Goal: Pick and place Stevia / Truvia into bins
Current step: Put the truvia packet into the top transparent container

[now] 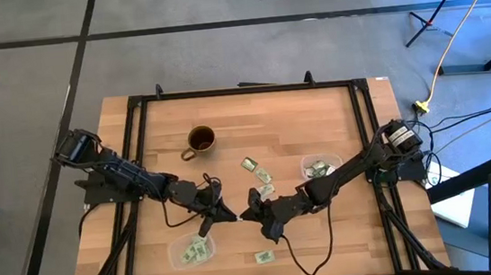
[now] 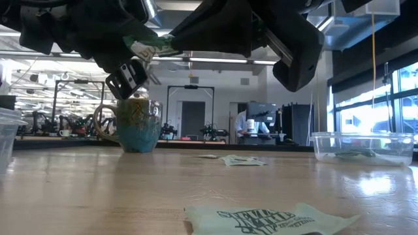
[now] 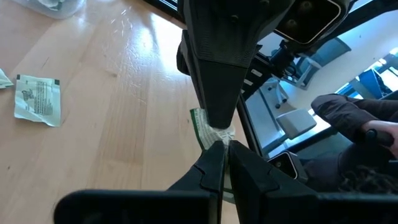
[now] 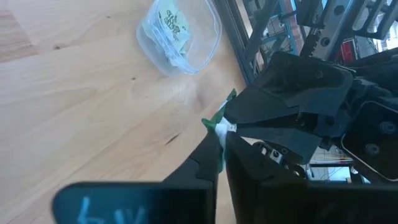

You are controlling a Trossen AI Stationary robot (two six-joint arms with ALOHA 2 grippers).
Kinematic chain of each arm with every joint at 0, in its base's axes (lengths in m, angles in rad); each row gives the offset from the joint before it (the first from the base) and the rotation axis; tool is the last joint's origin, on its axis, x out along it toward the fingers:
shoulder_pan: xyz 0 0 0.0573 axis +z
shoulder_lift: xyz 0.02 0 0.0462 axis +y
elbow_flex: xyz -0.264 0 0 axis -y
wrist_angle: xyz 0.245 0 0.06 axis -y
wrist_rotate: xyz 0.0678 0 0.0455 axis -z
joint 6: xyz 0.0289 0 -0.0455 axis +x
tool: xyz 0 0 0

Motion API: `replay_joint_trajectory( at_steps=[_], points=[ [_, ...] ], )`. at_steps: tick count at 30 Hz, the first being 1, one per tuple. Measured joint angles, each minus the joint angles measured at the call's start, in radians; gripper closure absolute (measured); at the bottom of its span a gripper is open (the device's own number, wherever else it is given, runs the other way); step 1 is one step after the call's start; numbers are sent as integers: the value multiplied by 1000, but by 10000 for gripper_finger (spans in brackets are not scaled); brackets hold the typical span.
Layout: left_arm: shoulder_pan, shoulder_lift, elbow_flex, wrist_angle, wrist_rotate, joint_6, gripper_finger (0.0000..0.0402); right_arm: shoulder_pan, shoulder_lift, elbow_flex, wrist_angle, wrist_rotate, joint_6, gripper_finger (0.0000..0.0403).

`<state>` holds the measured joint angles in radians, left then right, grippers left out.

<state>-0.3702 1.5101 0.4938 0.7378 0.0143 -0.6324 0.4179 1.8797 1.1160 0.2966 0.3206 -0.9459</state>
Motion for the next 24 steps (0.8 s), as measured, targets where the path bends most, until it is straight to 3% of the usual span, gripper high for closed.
replay_joint_trajectory(
  at_steps=[5,11,18,24],
  points=[
    [0,0,0,-1,-1,9,384,0,0,0,0,-1,-1,398],
    [-2,0,0,-1,-18,175,378,4,0,0,-1,2,2,392],
    [-1,0,0,10,-48,329,345,38,1,0,-20,120,1,394],
    [-1,-4,0,74,-54,464,324,62,1,0,-106,139,83,394]
  ],
)
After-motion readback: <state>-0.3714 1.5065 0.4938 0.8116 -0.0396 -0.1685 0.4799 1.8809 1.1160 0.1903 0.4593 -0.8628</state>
